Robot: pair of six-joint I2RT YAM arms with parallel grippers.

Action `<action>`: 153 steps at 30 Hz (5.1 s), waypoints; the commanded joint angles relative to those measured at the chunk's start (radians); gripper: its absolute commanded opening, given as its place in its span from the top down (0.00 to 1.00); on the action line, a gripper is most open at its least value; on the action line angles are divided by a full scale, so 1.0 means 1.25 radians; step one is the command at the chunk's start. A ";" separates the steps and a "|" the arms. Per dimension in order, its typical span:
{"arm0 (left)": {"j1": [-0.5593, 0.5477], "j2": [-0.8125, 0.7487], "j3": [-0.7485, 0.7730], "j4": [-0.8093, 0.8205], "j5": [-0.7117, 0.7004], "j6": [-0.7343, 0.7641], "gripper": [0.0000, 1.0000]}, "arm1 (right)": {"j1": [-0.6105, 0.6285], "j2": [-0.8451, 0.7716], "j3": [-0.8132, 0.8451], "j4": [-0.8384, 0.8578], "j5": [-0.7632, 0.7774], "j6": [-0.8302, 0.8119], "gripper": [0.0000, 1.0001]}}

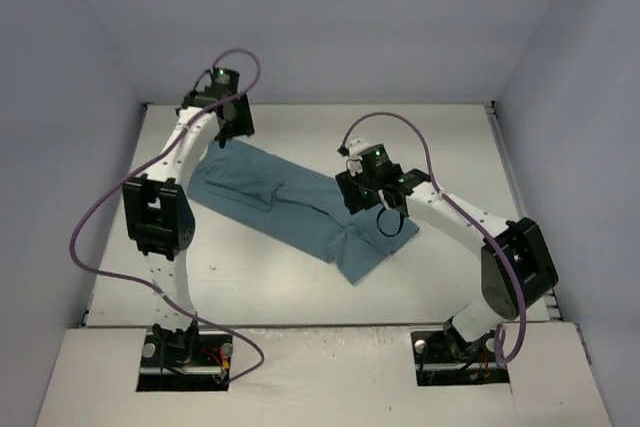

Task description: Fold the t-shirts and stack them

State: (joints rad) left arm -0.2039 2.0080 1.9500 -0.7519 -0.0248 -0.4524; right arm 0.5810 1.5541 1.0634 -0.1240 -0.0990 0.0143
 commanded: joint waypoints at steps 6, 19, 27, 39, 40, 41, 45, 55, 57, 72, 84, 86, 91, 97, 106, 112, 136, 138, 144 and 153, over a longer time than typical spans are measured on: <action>0.027 0.123 -0.042 -0.039 0.017 -0.043 0.53 | -0.006 0.035 -0.086 -0.004 -0.012 -0.024 0.47; 0.059 0.378 0.243 -0.072 0.057 0.032 0.53 | 0.137 0.155 -0.120 -0.002 -0.078 0.153 0.47; 0.055 0.530 0.507 -0.068 0.090 0.094 0.53 | 0.287 0.208 -0.059 -0.001 -0.100 0.241 0.47; 0.031 0.366 0.520 0.112 0.100 0.168 0.46 | 0.370 0.230 0.112 -0.015 -0.019 0.239 0.47; 0.034 0.322 0.490 0.112 0.092 0.173 0.46 | 0.363 0.214 0.131 -0.020 -0.006 0.223 0.47; 0.038 0.261 0.452 0.112 0.083 0.177 0.46 | 0.351 0.200 0.161 -0.029 0.003 0.197 0.47; 0.072 0.055 0.285 0.106 0.028 0.143 0.40 | 0.288 0.178 0.277 -0.047 0.037 0.097 0.46; 0.214 -0.384 -0.228 0.051 0.057 0.022 0.35 | 0.102 0.428 0.701 -0.048 -0.072 -0.144 0.44; 0.213 -0.429 -0.303 0.053 0.092 0.009 0.35 | 0.087 0.531 0.842 -0.047 -0.096 -0.180 0.43; 0.209 -0.622 -0.576 -0.029 0.144 0.035 0.35 | 0.052 0.895 1.114 0.165 -0.134 -0.213 0.39; 0.206 -0.621 -0.592 -0.038 0.155 0.055 0.35 | 0.024 0.903 0.973 0.211 0.148 -0.096 0.40; 0.205 -0.615 -0.591 -0.037 0.156 0.058 0.35 | 0.014 0.886 0.940 0.215 0.197 -0.071 0.40; 0.203 -0.583 -0.582 -0.037 0.165 0.065 0.35 | -0.004 0.815 0.833 0.218 0.303 0.000 0.40; 0.198 -0.562 -0.572 -0.035 0.170 0.067 0.35 | -0.012 0.745 0.702 0.218 0.391 0.080 0.40; 0.163 -0.573 -0.586 -0.037 0.224 0.049 0.35 | -0.013 0.597 0.663 0.216 0.337 0.068 0.34; 0.092 -0.672 -0.695 -0.038 0.287 -0.005 0.35 | -0.019 0.308 0.448 0.196 0.297 0.124 0.00; -0.222 -0.868 -1.118 0.025 0.240 -0.415 0.44 | 0.145 -0.525 -0.488 0.039 0.029 0.552 0.50; -0.250 -0.837 -1.122 0.058 0.231 -0.438 0.44 | 0.148 -0.518 -0.509 0.036 0.015 0.560 0.46; -0.318 -0.700 -1.097 0.143 0.202 -0.465 0.44 | 0.161 -0.460 -0.510 0.038 0.000 0.564 0.42; -0.322 -0.692 -1.123 0.155 0.167 -0.495 0.53 | 0.174 -0.374 -0.499 0.060 -0.039 0.565 0.42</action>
State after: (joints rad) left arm -0.6003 1.1876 0.5615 -0.5972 0.2360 -1.0253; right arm 0.7870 1.0330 0.4069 -0.0916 -0.1103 0.7143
